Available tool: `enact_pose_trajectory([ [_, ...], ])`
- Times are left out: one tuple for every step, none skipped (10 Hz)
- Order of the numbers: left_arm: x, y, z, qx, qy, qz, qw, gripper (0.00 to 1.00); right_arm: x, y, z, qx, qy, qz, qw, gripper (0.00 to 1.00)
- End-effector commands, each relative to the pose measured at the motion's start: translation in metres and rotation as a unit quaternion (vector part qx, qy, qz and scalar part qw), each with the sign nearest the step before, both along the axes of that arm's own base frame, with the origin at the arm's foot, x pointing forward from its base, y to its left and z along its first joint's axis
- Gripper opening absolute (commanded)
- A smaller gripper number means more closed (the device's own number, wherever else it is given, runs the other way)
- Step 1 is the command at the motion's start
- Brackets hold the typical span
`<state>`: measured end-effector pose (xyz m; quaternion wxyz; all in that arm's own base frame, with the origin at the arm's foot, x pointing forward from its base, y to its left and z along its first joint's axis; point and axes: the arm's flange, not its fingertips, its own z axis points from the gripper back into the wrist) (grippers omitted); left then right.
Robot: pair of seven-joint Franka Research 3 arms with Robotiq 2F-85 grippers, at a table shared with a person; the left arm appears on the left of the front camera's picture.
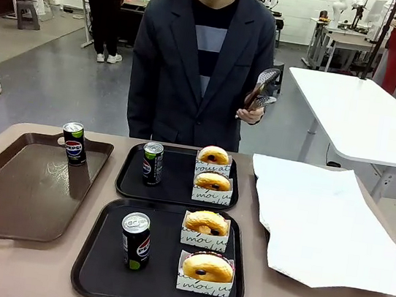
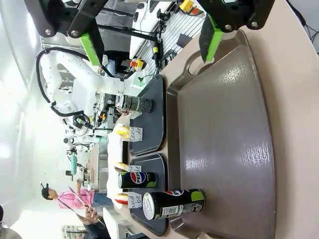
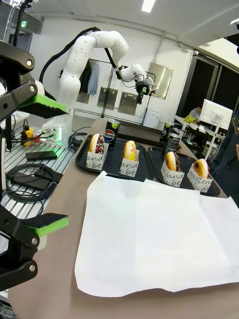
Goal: Set up donuts and drinks on trays.
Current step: Pick up one Pepsi coke from the Handle tray and place it on the Flat Tray without a Pepsi coke.
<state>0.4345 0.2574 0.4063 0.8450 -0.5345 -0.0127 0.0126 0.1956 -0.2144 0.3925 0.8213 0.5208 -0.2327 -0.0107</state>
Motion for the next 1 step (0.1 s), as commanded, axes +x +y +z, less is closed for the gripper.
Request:
enact_pose_trajectory([
  [-0.0002, -0.0007, 0.0004, 0.000, 0.001, -0.001, 1.000, 1.00, 0.0024, -0.0006, 0.0005, 0.007, -0.014, -0.001, 1.000, 1.00],
])
